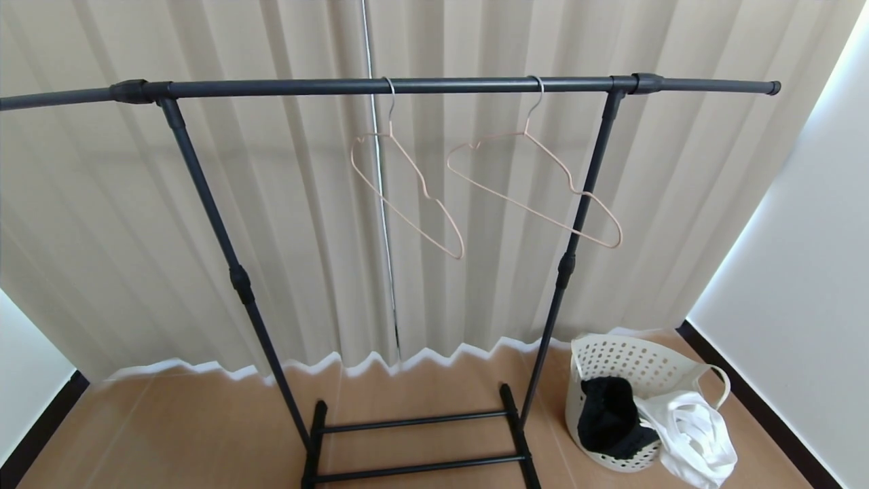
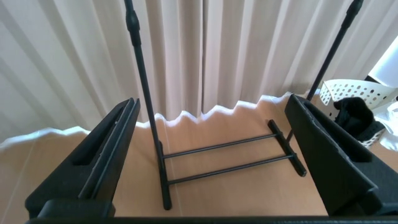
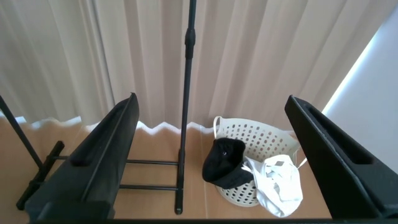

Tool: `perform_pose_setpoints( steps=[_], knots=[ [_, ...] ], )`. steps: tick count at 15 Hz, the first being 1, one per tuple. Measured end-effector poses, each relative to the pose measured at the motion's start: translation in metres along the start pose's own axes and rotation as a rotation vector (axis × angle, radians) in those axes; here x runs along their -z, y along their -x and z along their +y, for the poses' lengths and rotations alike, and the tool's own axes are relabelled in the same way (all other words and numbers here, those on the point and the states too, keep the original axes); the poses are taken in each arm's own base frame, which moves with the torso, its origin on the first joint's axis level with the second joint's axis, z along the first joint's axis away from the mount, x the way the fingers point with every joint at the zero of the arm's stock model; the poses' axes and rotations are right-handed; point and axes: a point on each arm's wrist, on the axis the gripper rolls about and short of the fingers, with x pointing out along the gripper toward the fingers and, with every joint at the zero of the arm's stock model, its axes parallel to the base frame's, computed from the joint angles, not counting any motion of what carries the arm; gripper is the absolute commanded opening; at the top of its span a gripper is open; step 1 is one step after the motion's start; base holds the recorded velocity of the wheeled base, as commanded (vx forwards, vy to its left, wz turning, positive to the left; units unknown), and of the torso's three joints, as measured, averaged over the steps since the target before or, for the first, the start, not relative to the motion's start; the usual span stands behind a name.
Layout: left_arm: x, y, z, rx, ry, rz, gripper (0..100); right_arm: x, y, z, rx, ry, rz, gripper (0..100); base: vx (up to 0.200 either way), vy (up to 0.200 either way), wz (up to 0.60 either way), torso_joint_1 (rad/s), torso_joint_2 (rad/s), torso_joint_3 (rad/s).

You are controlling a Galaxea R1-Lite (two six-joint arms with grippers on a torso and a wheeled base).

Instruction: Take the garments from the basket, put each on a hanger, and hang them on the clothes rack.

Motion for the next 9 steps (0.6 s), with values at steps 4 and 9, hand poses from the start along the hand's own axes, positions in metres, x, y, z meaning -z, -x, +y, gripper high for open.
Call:
perform_pose_setpoints(
  steps=[4,9],
  knots=[
    [0.0000,0.0000,0.0000,0.000,0.000,0.000,100,0.0000,0.0000,0.0000,0.000,0.000,0.000,100,0.000,0.000,0.00,-0.190,0.53,0.339],
    [0.0000,0.0000,0.0000,0.000,0.002,0.000,100,-0.0001,0.0000,0.0000,0.001,-0.002,-0.001,100,0.000,0.000,0.00,-0.155,0.50,0.344]
  ],
)
